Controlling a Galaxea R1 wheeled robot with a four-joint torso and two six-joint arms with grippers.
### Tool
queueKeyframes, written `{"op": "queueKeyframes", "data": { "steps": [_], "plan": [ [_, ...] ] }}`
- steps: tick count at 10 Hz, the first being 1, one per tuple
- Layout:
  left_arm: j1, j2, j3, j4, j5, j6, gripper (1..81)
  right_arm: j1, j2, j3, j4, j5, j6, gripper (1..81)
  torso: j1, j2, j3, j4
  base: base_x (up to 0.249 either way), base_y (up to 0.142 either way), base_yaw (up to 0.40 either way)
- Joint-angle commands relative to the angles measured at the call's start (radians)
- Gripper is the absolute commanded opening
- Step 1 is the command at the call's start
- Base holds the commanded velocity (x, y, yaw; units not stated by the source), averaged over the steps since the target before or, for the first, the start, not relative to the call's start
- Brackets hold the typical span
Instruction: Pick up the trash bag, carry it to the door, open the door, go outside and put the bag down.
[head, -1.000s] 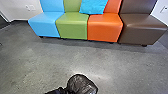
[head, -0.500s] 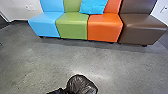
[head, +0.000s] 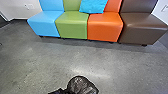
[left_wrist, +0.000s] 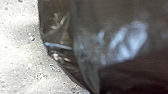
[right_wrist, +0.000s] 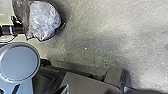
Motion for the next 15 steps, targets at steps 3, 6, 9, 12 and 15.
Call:
{"op": "queueKeyframes", "data": {
  "steps": [3,6,9,12,15],
  "plan": [
    [-0.095,-0.020,0.001,0.000,0.099,0.012,1.0,0.031,-0.020,-0.020,0.013,-0.069,0.001,81.1,-0.100,0.156,0.155,0.000,0.000,0.000,0.000],
    [-0.094,-0.018,0.003,0.000,0.102,0.012,1.0,0.011,0.004,-0.041,0.012,-0.069,0.001,81.1,-0.163,0.252,0.252,0.000,0.000,0.000,0.000],
    [-0.071,-0.020,0.004,0.001,0.132,0.029,1.0,-0.015,0.058,-0.090,0.010,-0.069,0.001,81.1,-0.228,0.353,0.355,0.000,0.000,0.000,0.000],
    [0.003,-0.046,0.004,0.000,0.149,0.094,1.0,-0.080,0.167,-0.167,0.009,-0.062,-0.002,81.1,-0.291,0.449,0.452,0.000,0.000,0.000,0.000],
    [0.104,-0.080,0.004,-0.010,0.189,0.184,1.0,-0.142,0.256,-0.259,0.007,-0.049,-0.007,81.1,-0.356,0.548,0.548,0.000,0.000,0.000,0.000]
  ]
}}
